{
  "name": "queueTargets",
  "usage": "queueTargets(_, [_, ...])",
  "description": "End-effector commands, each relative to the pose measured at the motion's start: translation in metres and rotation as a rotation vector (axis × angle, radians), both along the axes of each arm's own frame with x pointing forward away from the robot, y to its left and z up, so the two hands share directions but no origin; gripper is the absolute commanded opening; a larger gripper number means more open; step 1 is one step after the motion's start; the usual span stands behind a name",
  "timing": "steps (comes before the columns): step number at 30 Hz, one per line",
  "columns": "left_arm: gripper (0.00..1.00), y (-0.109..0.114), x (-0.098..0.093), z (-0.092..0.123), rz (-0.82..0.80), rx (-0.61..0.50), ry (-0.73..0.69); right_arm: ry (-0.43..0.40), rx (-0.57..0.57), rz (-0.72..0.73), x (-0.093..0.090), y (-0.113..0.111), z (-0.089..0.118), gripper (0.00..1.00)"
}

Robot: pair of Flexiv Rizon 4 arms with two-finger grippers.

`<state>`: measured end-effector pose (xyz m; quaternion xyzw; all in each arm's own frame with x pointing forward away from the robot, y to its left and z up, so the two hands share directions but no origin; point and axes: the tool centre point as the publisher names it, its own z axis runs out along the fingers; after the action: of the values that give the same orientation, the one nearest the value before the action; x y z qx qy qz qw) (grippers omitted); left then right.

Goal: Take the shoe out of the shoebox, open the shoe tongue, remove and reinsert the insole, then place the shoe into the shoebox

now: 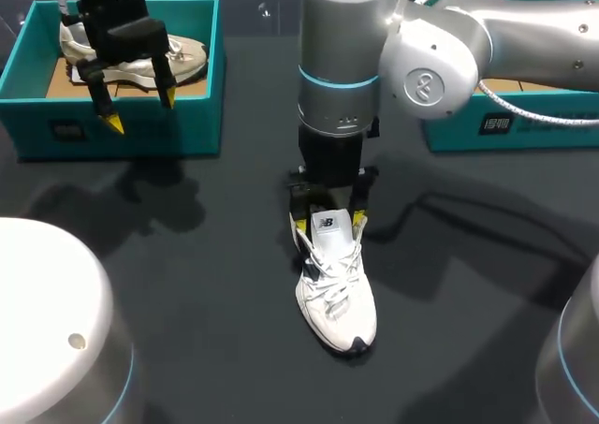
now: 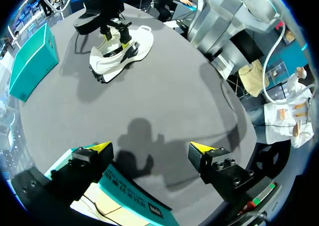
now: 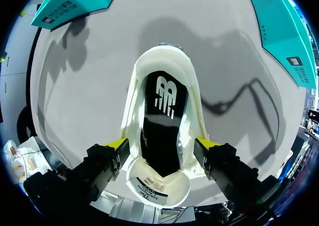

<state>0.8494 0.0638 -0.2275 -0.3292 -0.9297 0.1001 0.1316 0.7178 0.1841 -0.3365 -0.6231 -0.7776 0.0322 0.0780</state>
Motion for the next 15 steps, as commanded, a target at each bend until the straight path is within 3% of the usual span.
queueTargets(1, [1.00,0.000,0.001,0.000,-0.001,0.003,0.001,-0.008,0.013,-0.005,-0.006,-0.006,-0.001,0.87])
queueTargets(5, [1.00,0.000,0.001,0.000,-0.001,0.003,0.001,-0.006,0.015,-0.007,-0.008,-0.006,0.000,0.89])
queueTargets(8, [1.00,0.000,0.001,0.000,-0.001,0.003,0.001,-0.002,0.018,-0.009,-0.010,-0.006,0.001,0.95])
queueTargets(15, [1.00,0.000,0.001,0.000,-0.001,0.003,0.001,-0.006,0.023,-0.022,-0.016,-0.008,0.002,0.96])
